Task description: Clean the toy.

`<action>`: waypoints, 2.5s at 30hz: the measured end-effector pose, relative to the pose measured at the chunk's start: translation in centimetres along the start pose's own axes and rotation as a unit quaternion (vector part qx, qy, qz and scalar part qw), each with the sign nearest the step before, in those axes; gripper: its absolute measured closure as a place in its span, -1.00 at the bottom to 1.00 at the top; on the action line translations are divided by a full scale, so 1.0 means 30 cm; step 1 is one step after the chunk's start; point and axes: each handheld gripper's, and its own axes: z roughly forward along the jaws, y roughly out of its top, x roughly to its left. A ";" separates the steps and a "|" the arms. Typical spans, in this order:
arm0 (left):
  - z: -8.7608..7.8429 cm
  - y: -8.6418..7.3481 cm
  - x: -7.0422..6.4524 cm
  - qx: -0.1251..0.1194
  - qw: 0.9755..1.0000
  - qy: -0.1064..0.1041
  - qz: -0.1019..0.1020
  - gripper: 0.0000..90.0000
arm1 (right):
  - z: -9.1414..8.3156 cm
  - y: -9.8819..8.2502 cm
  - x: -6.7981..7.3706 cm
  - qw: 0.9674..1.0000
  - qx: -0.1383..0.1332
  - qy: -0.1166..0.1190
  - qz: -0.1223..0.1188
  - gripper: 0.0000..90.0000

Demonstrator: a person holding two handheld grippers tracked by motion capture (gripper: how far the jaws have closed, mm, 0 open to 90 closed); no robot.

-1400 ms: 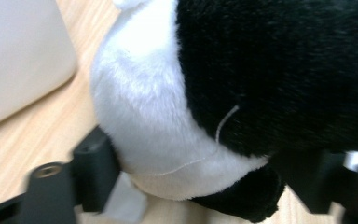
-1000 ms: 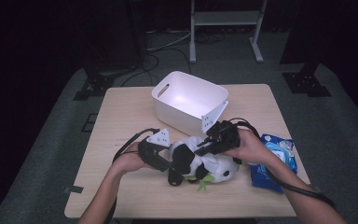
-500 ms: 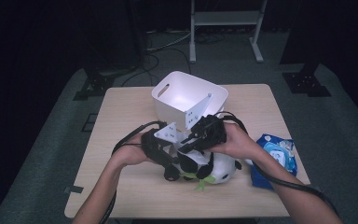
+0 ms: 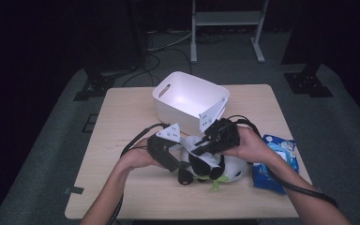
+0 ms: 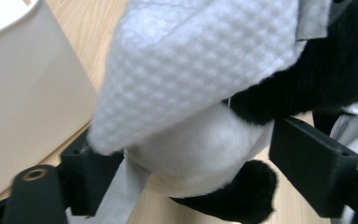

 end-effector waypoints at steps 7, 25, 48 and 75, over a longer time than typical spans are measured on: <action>0.070 -0.042 0.005 0.005 1.000 -0.007 -0.013 -0.69 | 0.036 -0.039 -0.015 1.000 0.026 0.000 0.012 0.83; 0.092 -0.113 0.029 -0.018 0.999 -0.004 -0.029 -0.75 | -0.002 -0.160 -0.058 0.997 0.048 -0.023 0.058 0.82; 0.149 -0.191 0.062 -0.070 0.997 -0.022 -0.035 -0.21 | 0.019 -0.157 -0.069 0.997 0.043 -0.021 0.058 0.82; -0.076 0.129 -0.029 0.107 0.992 0.013 0.062 -0.23 | -0.033 0.032 0.007 0.999 -0.047 0.009 -0.004 0.84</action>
